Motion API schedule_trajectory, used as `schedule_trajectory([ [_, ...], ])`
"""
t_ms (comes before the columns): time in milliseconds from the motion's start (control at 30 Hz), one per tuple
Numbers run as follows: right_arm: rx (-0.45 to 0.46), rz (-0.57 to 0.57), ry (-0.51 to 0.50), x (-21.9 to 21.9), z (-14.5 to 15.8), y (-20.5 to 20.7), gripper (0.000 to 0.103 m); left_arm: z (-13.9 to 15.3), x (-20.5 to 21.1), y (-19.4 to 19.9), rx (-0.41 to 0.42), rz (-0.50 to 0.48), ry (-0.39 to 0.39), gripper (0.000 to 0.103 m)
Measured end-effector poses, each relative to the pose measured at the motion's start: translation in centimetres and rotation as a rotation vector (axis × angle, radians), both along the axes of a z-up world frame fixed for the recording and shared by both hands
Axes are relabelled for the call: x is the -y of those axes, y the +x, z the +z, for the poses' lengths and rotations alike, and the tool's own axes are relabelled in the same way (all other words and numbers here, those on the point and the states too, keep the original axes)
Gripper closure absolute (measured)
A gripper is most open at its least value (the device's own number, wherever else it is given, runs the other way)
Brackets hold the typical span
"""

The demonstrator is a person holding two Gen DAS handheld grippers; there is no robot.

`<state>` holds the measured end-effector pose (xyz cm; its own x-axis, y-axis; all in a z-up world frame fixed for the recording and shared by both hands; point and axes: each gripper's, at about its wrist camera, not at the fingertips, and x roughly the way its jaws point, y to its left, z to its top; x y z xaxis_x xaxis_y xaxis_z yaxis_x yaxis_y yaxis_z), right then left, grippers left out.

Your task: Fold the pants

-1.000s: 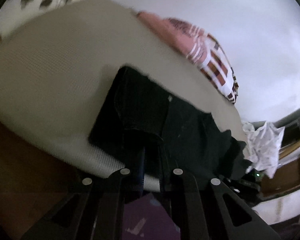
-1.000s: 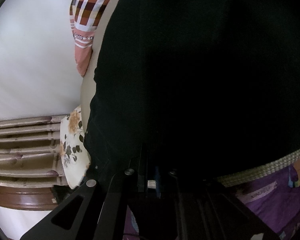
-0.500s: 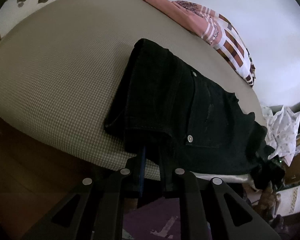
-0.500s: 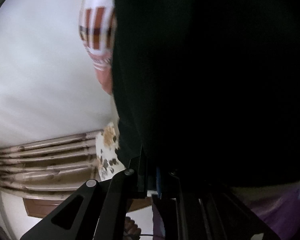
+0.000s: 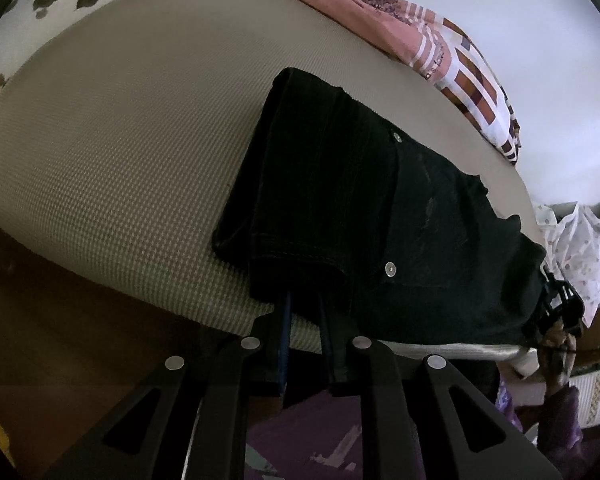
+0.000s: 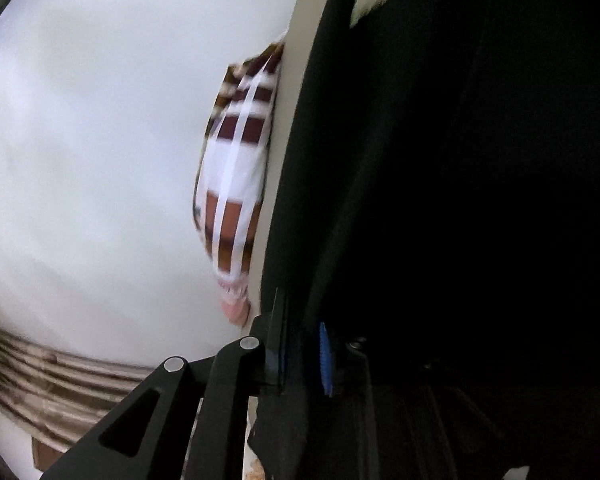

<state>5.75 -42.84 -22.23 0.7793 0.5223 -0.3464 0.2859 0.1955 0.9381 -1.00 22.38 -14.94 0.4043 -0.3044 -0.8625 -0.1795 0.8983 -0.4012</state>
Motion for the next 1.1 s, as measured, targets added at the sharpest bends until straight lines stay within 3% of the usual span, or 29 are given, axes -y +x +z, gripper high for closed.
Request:
schedule_trajectory([
  [133,0.015,-0.041,-0.003,2.7,-0.2,0.3,0.088,-0.4,0.0,-0.1,-0.03,0.006,0.005,0.085],
  [367,0.0,-0.014,-0.013,4.9,0.4,2.4,0.088,-0.4,0.1,0.0,-0.05,0.004,0.024,0.084],
  [467,-0.006,-0.045,-0.103,5.6,2.4,3.2,0.091,-0.5,0.1,0.0,-0.053,0.008,0.025,0.084],
  [533,-0.041,-0.058,-0.135,6.5,2.6,3.4,0.093,-0.6,0.0,0.0,-0.059,0.01,0.026,0.082],
  [600,-0.113,-0.044,-0.158,7.0,1.9,4.0,0.091,-0.7,-0.2,-0.2,-0.067,0.02,0.041,0.068],
  [667,-0.167,-0.034,-0.167,7.3,1.3,4.1,0.09,-0.9,-0.6,-0.2,-0.075,0.035,0.042,0.062],
  [767,-0.203,-0.051,-0.142,7.8,0.2,4.1,0.088,-1.0,-0.9,-0.3,-0.079,0.041,0.029,0.061],
  [900,-0.224,-0.079,-0.125,8.6,-0.7,3.9,0.097,-0.8,-0.7,-0.2,-0.075,0.029,0.053,0.061],
  [967,-0.216,-0.082,-0.125,8.7,-0.2,3.3,0.098,-0.7,-0.7,-0.2,-0.075,0.032,0.052,0.061],
  [1100,-0.124,-0.12,-0.161,9.2,3.8,0.8,0.098,-0.6,-0.5,-0.2,-0.073,0.034,0.058,0.061],
])
